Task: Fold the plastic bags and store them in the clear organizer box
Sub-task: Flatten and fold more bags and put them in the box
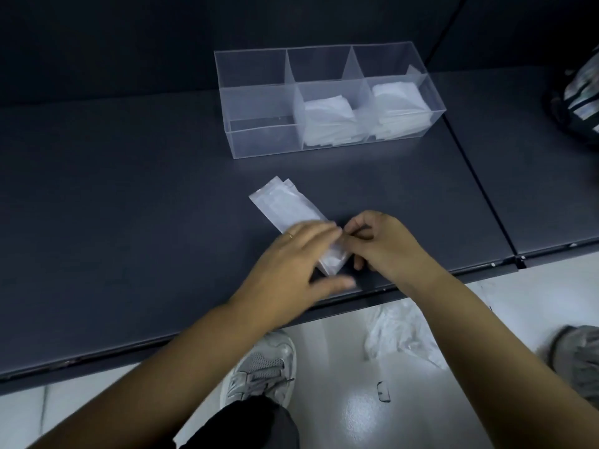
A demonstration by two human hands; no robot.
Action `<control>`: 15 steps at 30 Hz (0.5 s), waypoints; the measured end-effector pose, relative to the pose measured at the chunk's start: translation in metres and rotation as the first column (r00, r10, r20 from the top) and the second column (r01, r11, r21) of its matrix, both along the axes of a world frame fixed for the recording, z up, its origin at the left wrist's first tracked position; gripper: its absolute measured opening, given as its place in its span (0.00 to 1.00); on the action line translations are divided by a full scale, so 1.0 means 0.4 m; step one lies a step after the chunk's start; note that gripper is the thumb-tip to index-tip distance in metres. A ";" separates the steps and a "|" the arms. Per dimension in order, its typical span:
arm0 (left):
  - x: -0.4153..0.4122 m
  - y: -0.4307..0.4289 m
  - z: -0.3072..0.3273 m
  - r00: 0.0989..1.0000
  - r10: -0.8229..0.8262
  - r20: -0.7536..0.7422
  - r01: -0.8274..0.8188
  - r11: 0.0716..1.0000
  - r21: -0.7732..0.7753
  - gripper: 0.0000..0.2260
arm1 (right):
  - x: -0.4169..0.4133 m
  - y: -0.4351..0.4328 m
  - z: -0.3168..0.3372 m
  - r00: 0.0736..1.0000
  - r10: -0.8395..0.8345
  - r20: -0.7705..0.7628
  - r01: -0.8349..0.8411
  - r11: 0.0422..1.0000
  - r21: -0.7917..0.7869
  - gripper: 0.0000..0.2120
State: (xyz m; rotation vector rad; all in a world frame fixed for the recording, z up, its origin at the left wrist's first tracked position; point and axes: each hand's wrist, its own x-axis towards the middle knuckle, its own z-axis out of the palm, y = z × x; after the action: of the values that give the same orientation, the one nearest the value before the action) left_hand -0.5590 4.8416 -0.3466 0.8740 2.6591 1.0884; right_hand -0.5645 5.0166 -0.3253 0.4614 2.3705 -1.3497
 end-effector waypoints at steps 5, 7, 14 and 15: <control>0.034 -0.005 -0.020 0.987 0.027 -0.161 -0.041 0.995 -0.086 0.23 | 0.013 -0.010 0.037 0.984 -0.090 0.152 0.120 0.973 -0.195 0.04; 0.030 -0.010 -0.017 0.979 0.080 -0.190 -0.083 0.997 -0.005 0.19 | 0.020 -0.010 0.055 0.975 -0.132 0.176 0.178 0.943 -0.280 0.04; -0.018 -0.042 0.004 0.965 0.205 0.165 -0.228 0.965 0.133 0.12 | 0.021 0.018 0.052 0.966 0.199 -0.165 -0.226 0.960 -0.163 0.27; -0.029 -0.046 0.000 0.945 0.217 0.246 -0.259 0.953 0.158 0.13 | 0.017 0.010 0.040 0.961 0.231 -0.153 -0.255 0.954 -0.156 0.25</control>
State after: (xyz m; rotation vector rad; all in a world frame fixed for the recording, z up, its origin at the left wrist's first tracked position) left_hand -0.5706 4.8233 -0.3467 0.4247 2.5476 1.4202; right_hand -0.5577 5.0206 -0.3091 0.0267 2.2935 -1.4933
